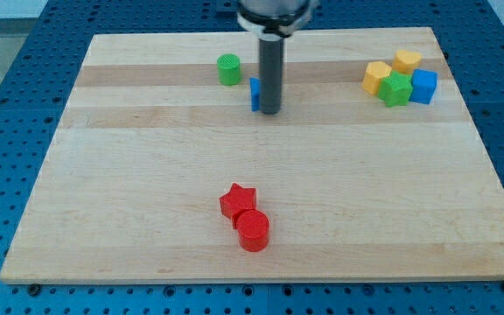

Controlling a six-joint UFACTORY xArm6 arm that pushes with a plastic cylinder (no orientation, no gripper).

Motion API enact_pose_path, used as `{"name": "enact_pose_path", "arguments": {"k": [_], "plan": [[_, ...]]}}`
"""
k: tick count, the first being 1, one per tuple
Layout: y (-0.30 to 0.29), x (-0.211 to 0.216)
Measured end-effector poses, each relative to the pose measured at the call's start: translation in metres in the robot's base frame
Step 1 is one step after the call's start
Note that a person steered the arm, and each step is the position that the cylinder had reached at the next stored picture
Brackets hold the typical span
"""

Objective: Push the blue triangle to the left of the green circle

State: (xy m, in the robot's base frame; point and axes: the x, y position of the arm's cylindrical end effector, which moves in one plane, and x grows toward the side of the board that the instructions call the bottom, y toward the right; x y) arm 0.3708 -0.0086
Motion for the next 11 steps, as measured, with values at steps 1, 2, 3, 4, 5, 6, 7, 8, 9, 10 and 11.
{"name": "enact_pose_path", "arguments": {"k": [1,2,3,4,5,6,7,8,9,10,11], "plan": [[-0.049,-0.018],[-0.051,-0.011],[0.004,0.009],[0.025,0.016],[0.009,-0.027],[-0.013,-0.028],[-0.036,-0.028],[-0.069,-0.028],[-0.098,-0.046],[-0.120,-0.059],[-0.121,-0.046]]}}
